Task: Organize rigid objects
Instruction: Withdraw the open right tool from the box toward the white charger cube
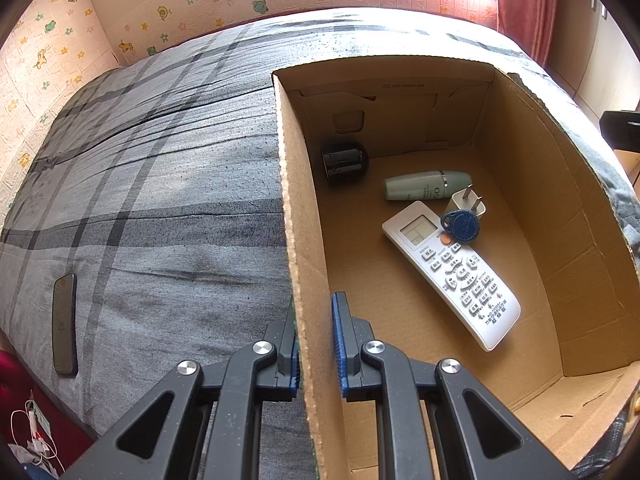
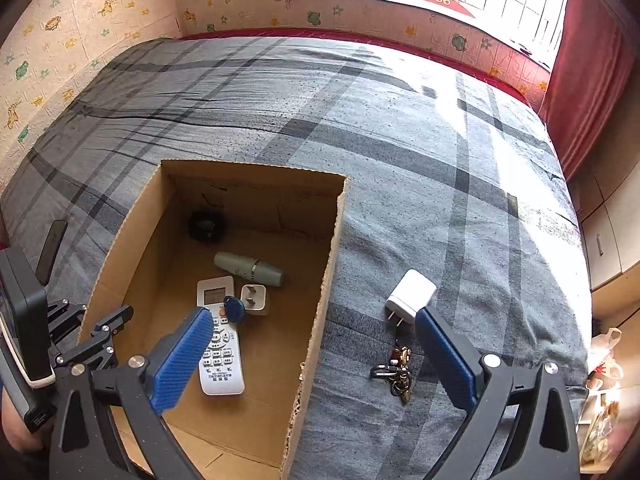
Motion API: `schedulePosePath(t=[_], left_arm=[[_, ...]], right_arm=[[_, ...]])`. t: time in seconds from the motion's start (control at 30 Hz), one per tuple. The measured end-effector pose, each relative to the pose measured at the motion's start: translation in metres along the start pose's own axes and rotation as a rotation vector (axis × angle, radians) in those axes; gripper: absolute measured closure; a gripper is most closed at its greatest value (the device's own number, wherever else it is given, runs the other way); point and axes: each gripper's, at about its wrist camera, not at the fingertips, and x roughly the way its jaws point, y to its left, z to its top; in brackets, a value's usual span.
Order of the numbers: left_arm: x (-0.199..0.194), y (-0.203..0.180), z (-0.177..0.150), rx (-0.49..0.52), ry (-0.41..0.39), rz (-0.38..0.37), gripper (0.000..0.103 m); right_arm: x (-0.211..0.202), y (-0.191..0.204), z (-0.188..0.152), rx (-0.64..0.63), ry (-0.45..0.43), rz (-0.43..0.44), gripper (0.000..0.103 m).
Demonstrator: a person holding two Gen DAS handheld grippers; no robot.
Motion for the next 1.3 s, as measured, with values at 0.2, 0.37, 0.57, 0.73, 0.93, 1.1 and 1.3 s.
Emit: schedulePosePath(t=[0.2,0.37,0.57,0.73,0.93,1.1,1.3], left_arm=[[0.000,0.001,0.000,-0.001,0.000,-0.001,0.089],[0.001,0.000,0.000,0.000,0.000,0.001,0.089],[0.001,-0.001,0.000,0.004,0.000,0.002,0.089],[0.002,-0.003,0.000,0.006,0.001,0.006,0.089],[0.001,-0.003,-0.001,0.008,0.000,0.010,0.089],[0.002,-0.003,-0.001,0.010,0.000,0.012,0.089],[0.002,-0.004,-0.001,0.014,0.001,0.015,0.089]], right_arm=[[0.001,-0.031,-0.014,0.081,-0.008,-0.030,0.000],[-0.001,-0.054,-0.027,0.139,-0.049,-0.060,0.000],[0.006,-0.076,-0.046,0.191,-0.077,-0.089,0.000],[0.020,-0.091,-0.063,0.230,-0.074,-0.094,0.000],[0.035,-0.101,-0.072,0.260,-0.047,-0.102,0.000],[0.047,-0.106,-0.066,0.257,-0.028,-0.099,0.000],[0.072,-0.114,-0.054,0.275,-0.002,-0.091,0.000]])
